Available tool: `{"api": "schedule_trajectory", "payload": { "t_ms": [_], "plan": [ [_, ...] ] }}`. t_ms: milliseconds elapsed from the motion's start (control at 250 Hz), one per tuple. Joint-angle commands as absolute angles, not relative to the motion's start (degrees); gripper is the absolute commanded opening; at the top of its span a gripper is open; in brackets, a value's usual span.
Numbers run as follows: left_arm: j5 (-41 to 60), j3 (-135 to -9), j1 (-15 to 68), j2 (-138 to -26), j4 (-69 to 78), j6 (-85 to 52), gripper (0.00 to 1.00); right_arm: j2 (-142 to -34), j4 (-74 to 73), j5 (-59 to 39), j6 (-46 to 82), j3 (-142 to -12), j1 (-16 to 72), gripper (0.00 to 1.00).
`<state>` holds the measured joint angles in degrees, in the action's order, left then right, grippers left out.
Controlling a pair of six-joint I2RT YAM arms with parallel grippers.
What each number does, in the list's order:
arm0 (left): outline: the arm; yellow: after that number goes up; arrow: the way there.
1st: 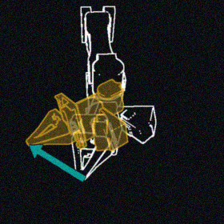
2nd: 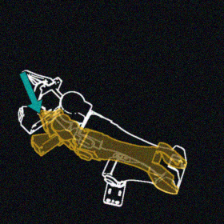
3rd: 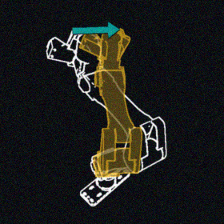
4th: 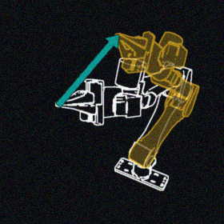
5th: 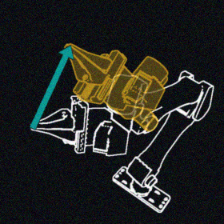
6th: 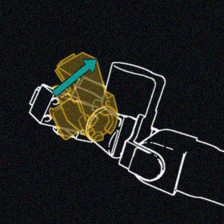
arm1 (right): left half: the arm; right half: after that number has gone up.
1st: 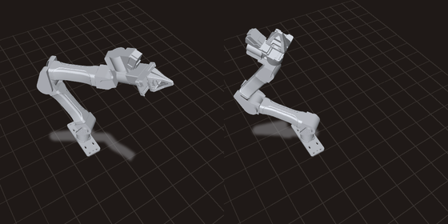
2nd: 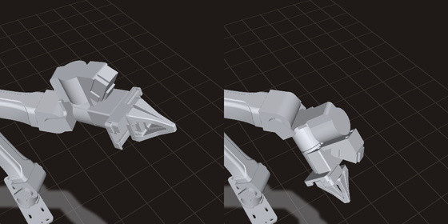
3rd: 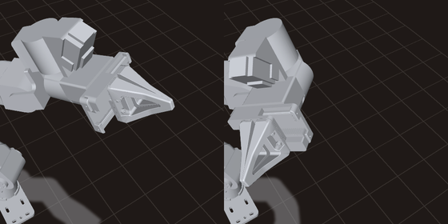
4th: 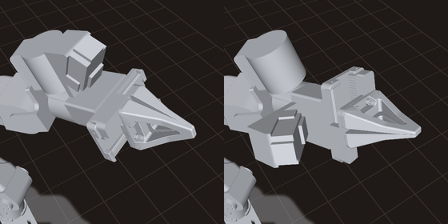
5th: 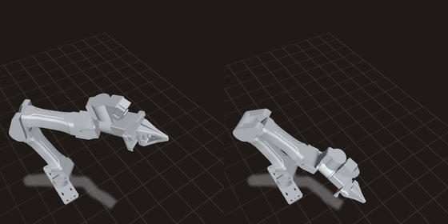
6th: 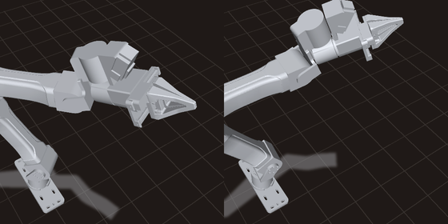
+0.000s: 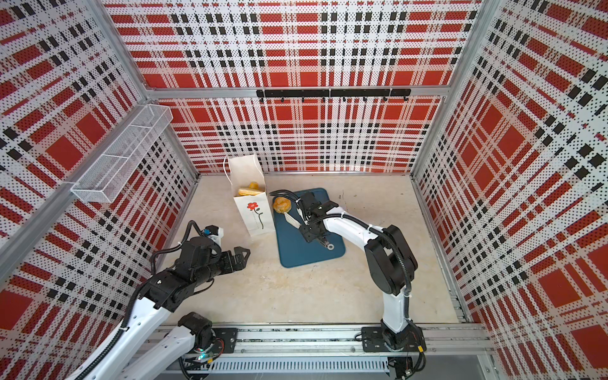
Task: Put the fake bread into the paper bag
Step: 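Move the right gripper's tongs back over the tray toward the golden bun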
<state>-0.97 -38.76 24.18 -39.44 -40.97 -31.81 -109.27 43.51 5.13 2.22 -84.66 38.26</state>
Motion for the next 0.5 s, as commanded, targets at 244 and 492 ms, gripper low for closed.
{"api": "schedule_trajectory", "payload": {
  "t_ms": [244,492],
  "plan": [
    [-1.8,-37.9,24.6,-41.1,-38.9,-34.0,0.99,-114.3,37.7,3.4,-5.9,-87.2,35.8,0.63],
    [-1.8,-37.7,24.8,-42.1,-38.4,-34.2,0.99,-119.3,36.6,4.2,-9.1,-92.0,34.8,0.64]
  ]
}}
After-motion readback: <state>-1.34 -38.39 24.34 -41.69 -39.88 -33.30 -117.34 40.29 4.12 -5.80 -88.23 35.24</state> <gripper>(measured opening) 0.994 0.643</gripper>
